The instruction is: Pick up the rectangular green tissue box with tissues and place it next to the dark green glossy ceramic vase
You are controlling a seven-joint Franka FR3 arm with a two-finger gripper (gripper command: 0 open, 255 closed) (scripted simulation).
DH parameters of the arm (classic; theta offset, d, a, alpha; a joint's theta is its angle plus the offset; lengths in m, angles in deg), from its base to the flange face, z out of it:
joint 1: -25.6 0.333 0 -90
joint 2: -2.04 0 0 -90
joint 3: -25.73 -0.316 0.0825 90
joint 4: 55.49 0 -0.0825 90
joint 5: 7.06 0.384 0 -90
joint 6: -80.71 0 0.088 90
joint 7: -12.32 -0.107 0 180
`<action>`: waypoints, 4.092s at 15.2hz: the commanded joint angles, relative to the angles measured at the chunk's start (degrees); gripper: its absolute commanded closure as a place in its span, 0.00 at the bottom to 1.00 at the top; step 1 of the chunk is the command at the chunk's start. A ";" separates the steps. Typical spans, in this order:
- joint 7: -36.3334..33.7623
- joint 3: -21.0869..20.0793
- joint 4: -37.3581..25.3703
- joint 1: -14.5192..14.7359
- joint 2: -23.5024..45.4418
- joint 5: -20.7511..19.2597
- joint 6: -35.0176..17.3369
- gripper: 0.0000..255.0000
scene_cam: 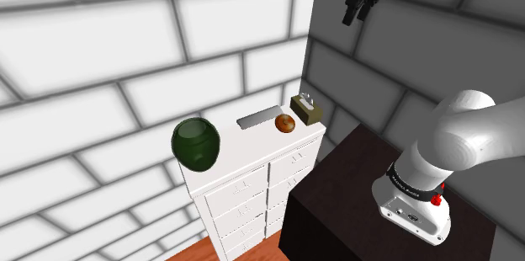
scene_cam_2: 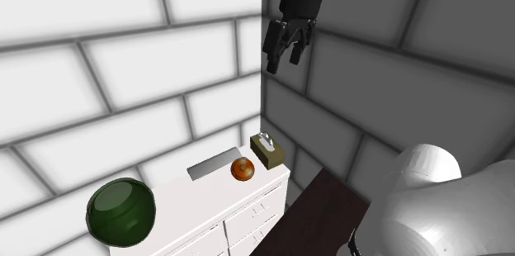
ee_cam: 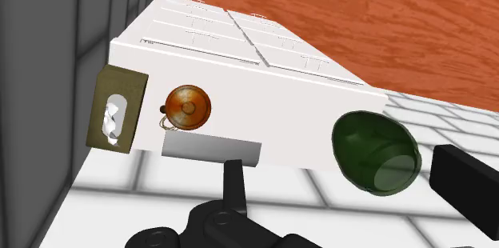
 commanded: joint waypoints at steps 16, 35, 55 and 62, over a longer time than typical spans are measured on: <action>12.92 3.43 14.18 -0.03 15.58 -10.81 -27.98 0.00; 18.15 7.37 5.84 -3.51 56.66 -28.68 -61.53 0.00; 17.43 12.07 -17.41 -4.55 89.93 -38.12 -73.94 0.00; 17.43 12.07 -17.40 -4.54 89.92 -38.12 -73.94 0.00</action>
